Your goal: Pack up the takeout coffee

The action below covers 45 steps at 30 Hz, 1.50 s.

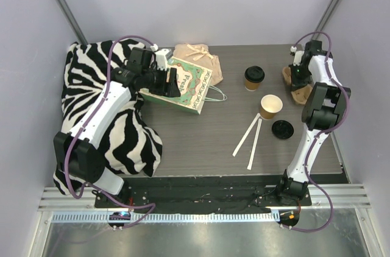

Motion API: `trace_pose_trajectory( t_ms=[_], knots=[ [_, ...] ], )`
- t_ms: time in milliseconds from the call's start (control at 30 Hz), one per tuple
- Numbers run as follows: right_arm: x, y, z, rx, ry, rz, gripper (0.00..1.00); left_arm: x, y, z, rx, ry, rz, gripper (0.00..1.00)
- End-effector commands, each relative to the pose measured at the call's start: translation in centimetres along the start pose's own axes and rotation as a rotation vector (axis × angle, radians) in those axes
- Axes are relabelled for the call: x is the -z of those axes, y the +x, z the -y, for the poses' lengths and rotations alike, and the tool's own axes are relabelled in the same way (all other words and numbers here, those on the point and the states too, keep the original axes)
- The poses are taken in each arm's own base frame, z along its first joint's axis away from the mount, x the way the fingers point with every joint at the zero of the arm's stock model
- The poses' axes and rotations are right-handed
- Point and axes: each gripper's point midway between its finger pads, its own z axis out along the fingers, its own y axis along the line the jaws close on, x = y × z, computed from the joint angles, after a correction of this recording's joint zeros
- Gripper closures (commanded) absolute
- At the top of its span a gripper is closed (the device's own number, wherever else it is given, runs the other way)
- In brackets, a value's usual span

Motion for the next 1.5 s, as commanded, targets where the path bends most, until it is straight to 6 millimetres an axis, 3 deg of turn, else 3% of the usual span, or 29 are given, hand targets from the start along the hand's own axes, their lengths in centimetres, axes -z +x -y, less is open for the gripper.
trace_pose_trajectory(
  t_ms=[0,233,533,667,700,800,833,867,1000,1133,1467],
  knots=[
    [5.9,-3.4,0.3,0.014,0.02,0.158,0.99,0.1,-1.1,0.3,-0.01,0.024,0.039,0.36],
    [8.7,-4.5,1.1,0.035,0.064,0.225,0.99,-0.3,-1.1,0.5,-0.002,0.045,0.032,0.36],
    [11.0,-5.3,1.5,0.058,0.086,0.272,0.99,-0.8,-1.4,0.6,0.0,0.054,0.03,0.35],
    [10.9,-4.7,1.5,0.076,0.085,0.232,0.99,-0.8,-1.4,0.7,0.002,0.059,0.032,0.35],
    [10.2,-4.4,1.2,0.077,0.061,0.209,0.99,-0.8,-1.3,0.6,0.006,0.058,0.029,0.36],
    [9.3,-3.8,0.1,0.045,-0.001,0.187,0.76,-0.8,-1.5,0.7,0.009,0.062,0.033,0.35],
    [8.9,-3.7,-0.2,0.035,-0.014,0.181,0.62,-0.8,-1.5,0.7,0.009,0.062,0.033,0.35],
    [8.5,-3.6,-0.4,0.028,-0.026,0.173,0.6,-0.8,-1.5,0.7,0.009,0.06,0.033,0.35],
    [6.6,-3.3,-1.3,0.035,-0.041,0.136,0.58,-0.7,-1.4,0.6,0.008,0.055,0.034,0.35],
    [4.3,-3.6,-0.5,0.021,0.005,0.113,0.57,-0.8,-1.2,0.5,0.007,0.052,0.029,0.35],
    [1.3,-1.8,0.7,0.055,0.041,0.029,0.52,-0.8,-1.1,0.5,0.005,0.05,0.026,0.35]
  ],
)
